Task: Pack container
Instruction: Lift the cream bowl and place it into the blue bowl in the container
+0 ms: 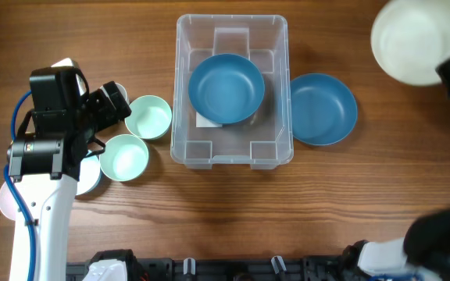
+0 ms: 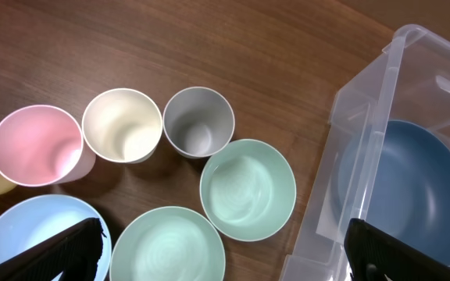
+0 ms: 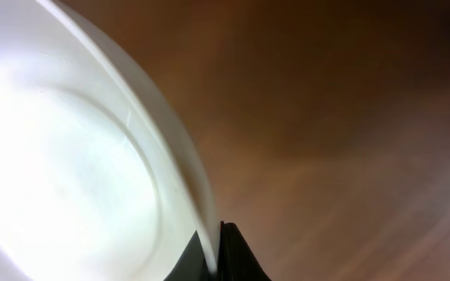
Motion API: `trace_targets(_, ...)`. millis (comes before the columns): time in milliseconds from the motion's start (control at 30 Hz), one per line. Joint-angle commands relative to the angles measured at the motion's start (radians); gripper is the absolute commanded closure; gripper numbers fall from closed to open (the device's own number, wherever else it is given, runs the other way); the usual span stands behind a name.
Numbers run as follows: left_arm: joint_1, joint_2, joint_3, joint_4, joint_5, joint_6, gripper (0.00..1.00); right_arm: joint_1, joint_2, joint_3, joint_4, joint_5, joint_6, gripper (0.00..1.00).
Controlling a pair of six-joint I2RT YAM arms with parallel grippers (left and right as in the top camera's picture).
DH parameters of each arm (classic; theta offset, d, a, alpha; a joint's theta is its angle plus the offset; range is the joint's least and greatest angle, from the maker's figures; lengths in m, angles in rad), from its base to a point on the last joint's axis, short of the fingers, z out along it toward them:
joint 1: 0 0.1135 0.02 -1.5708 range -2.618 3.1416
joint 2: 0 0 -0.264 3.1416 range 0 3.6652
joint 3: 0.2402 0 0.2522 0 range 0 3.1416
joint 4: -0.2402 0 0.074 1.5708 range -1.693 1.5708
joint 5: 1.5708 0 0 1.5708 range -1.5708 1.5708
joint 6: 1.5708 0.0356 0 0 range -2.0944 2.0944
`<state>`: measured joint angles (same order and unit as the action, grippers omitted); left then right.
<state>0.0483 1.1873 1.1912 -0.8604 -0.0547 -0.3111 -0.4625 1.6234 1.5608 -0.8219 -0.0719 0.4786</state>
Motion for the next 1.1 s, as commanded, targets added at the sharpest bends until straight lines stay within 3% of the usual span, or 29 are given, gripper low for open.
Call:
trace_targets(0, 0.007, 0.000, 0.014, 0.003, 0.005, 0.020, 0.00, 0.203, -0.135, 0.012, -0.003, -0.154, -0.010, 0.96)
trace_targets(100, 0.007, 0.000, 0.014, 0.003, 0.005, 0.020, 0.00, 0.398, -0.150, 0.012, -0.008, -0.117, -0.011, 0.96)
trace_targets(267, 0.007, 0.000, 0.014, 0.003, 0.005, 0.020, 0.00, 0.735, -0.030, 0.011, 0.028, 0.095, -0.007, 0.96)
trace_targets(433, 0.007, 0.000, 0.014, 0.003, 0.005, 0.020, 0.00, 0.855, 0.156, 0.011, 0.113, 0.148, -0.008, 0.96)
trace_targets(567, 0.007, 0.000, 0.014, 0.003, 0.005, 0.020, 0.00, 0.866, 0.294, 0.011, 0.178, 0.151, 0.000, 0.96)
trace_targets(633, 0.007, 0.000, 0.014, 0.003, 0.005, 0.020, 0.00, 0.864, 0.304, 0.011, 0.202, 0.138, -0.014, 0.85)
trace_targets(733, 0.007, 0.000, 0.014, 0.003, 0.005, 0.020, 0.00, 0.863, 0.280, 0.019, 0.224, 0.062, -0.141, 0.47)
trace_targets(933, 0.007, 0.000, 0.014, 0.003, 0.005, 0.020, 0.00, 0.808, 0.109, 0.042, 0.116, 0.148, -0.133, 0.36)
trace_targets(1067, 0.007, 0.000, 0.014, 0.003, 0.005, 0.020, 0.00, 0.657, 0.020, 0.042, 0.035, 0.185, -0.127, 0.33)
